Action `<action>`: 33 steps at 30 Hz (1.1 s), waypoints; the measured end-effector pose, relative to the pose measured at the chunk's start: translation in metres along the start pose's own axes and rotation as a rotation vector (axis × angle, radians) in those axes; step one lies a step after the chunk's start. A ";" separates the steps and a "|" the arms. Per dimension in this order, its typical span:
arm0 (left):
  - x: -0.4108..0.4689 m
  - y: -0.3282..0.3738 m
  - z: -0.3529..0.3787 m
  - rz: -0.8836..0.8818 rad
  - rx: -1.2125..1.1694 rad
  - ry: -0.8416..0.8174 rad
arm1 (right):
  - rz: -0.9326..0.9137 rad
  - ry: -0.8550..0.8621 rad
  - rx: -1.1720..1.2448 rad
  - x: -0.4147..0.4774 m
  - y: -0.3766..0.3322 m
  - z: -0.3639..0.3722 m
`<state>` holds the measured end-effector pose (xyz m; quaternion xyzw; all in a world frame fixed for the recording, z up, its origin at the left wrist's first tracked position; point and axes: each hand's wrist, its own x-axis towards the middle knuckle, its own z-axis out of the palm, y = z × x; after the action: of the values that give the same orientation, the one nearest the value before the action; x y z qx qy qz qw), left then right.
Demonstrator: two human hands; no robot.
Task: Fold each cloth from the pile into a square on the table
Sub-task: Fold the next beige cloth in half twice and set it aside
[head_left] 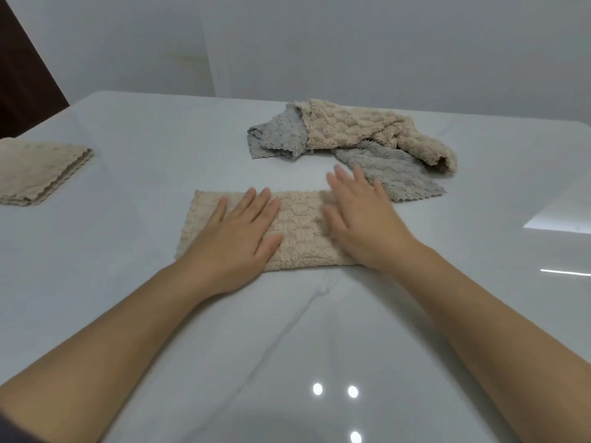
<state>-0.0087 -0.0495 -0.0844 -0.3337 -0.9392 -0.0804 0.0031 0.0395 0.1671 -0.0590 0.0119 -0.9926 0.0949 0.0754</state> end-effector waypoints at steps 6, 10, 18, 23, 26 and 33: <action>-0.002 -0.003 0.001 -0.055 0.039 -0.048 | 0.018 -0.246 -0.062 -0.007 0.000 0.014; -0.005 -0.010 -0.005 -0.113 -0.012 -0.043 | 0.014 -0.254 -0.071 -0.008 -0.001 0.014; 0.005 -0.027 -0.011 -0.208 0.008 -0.056 | -0.072 -0.156 -0.017 0.004 -0.028 0.008; 0.004 -0.029 -0.008 -0.255 0.013 -0.057 | -0.100 -0.232 -0.026 0.007 -0.021 0.020; 0.004 -0.028 -0.007 -0.256 0.026 -0.058 | 0.041 -0.226 -0.048 0.005 0.006 0.013; 0.004 -0.028 -0.008 -0.251 0.061 -0.073 | 0.027 -0.201 -0.044 0.000 -0.009 0.012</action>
<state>-0.0298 -0.0699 -0.0804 -0.2163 -0.9750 -0.0395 -0.0311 0.0380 0.1560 -0.0693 0.0063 -0.9970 0.0725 -0.0258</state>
